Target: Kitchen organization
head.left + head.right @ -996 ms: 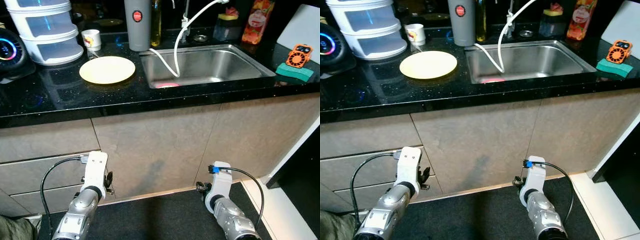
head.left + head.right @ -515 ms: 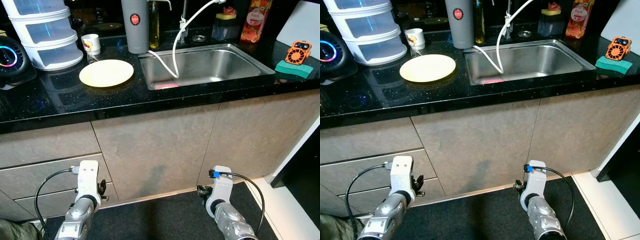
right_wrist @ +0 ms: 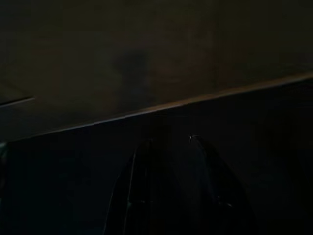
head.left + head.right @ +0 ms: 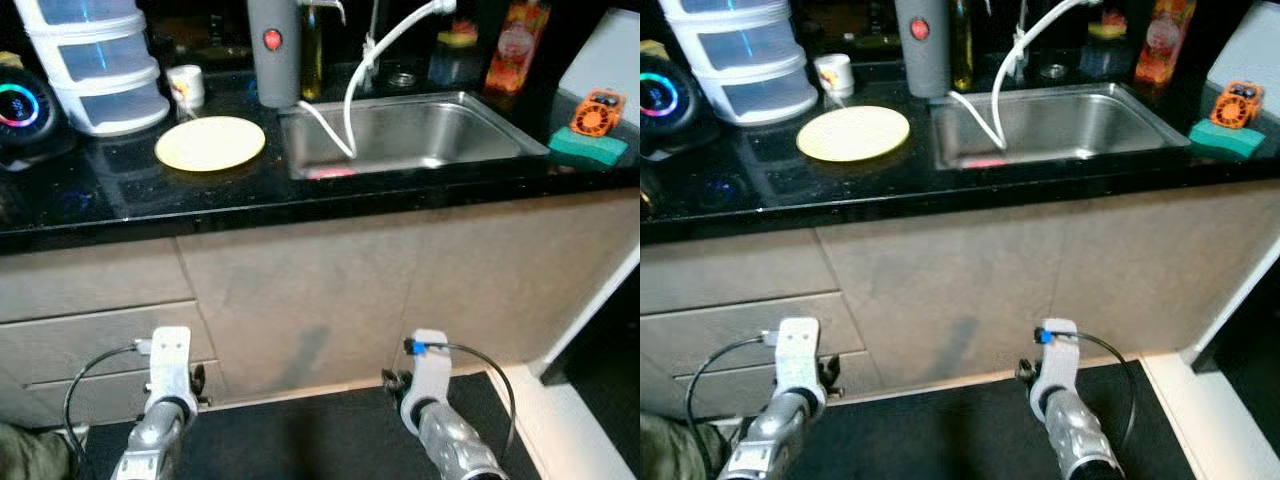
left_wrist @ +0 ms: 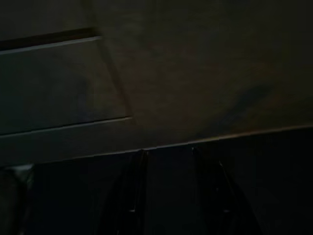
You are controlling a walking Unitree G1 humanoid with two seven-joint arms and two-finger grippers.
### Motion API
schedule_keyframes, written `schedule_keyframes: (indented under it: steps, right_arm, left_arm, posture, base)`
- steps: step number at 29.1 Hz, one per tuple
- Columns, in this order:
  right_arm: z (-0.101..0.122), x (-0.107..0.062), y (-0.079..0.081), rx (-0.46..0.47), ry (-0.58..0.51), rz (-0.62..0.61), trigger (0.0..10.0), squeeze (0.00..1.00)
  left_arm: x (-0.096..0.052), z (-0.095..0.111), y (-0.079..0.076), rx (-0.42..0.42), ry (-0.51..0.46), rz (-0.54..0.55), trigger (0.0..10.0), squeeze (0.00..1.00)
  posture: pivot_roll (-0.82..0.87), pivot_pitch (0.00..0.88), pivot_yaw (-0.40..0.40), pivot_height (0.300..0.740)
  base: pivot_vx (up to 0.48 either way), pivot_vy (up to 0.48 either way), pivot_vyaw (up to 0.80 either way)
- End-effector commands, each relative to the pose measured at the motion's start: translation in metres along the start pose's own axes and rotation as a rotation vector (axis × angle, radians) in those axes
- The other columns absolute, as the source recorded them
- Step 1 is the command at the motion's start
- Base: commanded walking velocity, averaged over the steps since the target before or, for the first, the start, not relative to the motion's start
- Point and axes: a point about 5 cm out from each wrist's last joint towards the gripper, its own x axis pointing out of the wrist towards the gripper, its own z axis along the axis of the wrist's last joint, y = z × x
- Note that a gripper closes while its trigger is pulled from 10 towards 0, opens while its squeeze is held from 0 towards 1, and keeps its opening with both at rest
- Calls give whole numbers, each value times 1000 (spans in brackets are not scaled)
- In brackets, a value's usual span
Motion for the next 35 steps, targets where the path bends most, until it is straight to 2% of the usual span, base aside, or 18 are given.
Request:
schedule_keyframes:
  steps: [1, 11, 13, 14, 18, 20, 21, 22, 24, 27, 30, 35]
  right_arm:
    - [-9, -1, 3, 6, 27, 5, 10000, 0]
    - [-15, -1, 1, -4, 56, 3, 10000, 0]
    - [-17, -2, 0, 5, 61, -1, 10000, 0]
    - [-22, -3, -3, 41, 81, -23, 10000, 0]
    - [-36, -6, -10, 87, 149, -103, 10000, 0]
    - [-49, -10, -10, 46, 219, -109, 10000, 0]
    - [-63, -14, -6, -13, 293, -92, 10000, 0]
    - [-68, -17, -5, -43, 323, -87, 10000, 0]
    - [-71, -18, -5, -62, 339, -86, 10000, 0]
    - [-74, -19, -5, -75, 344, -88, 10000, 0]
    - [-77, -21, -6, -62, 336, -98, 10000, 0]
    - [-79, -21, -4, -84, 344, -93, 10000, 0]
  left_arm:
    - [-2, -8, 4, 15, 25, 5, 10000, 0]
    - [-4, -23, 7, 53, 74, -18, 10000, 0]
    - [-5, -27, 8, 61, 90, -21, 10000, 0]
    - [-5, -31, 9, 62, 106, -17, 10000, 0]
    - [-7, -42, 9, 2, 136, -17, 10000, 0]
    - [-13, -62, 4, -42, 213, -27, 10000, 0]
    - [-22, -83, 2, -40, 296, -40, 10000, 0]
    - [-26, -92, 2, -13, 344, -46, 10000, 0]
    - [-29, -97, 2, 6, 373, -50, 10000, 0]
    - [-31, -100, 4, 12, 389, -38, 10000, 0]
    - [-26, -93, 6, -103, 340, 35, 10000, 0]
    - [-25, -93, 4, -86, 335, 25, 10000, 0]
  posture:
    - [0, 130, 40, 740]
    - [-6, 137, 20, 740]
    - [-7, 132, 19, 740]
    - [-12, 130, 23, 740]
    - [-10, 130, 19, 740]
    - [0, 126, 8, 740]
    - [-6, 121, 6, 740]
    - [-9, 118, 7, 740]
    - [-11, 116, 8, 740]
    - [-17, 112, 6, 740]
    - [-5, 101, -4, 740]
    - [-6, 101, -7, 740]
  base:
    - [0, 0, 0]
    - [0, 0, 0]
    - [0, 0, 0]
    - [0, 0, 0]
    - [0, 0, 0]
    - [0, 0, 0]
    - [0, 0, 0]
    - [0, 0, 0]
    - [0, 0, 0]
    - [0, 0, 0]
    - [0, 0, 0]
    - [0, 0, 0]
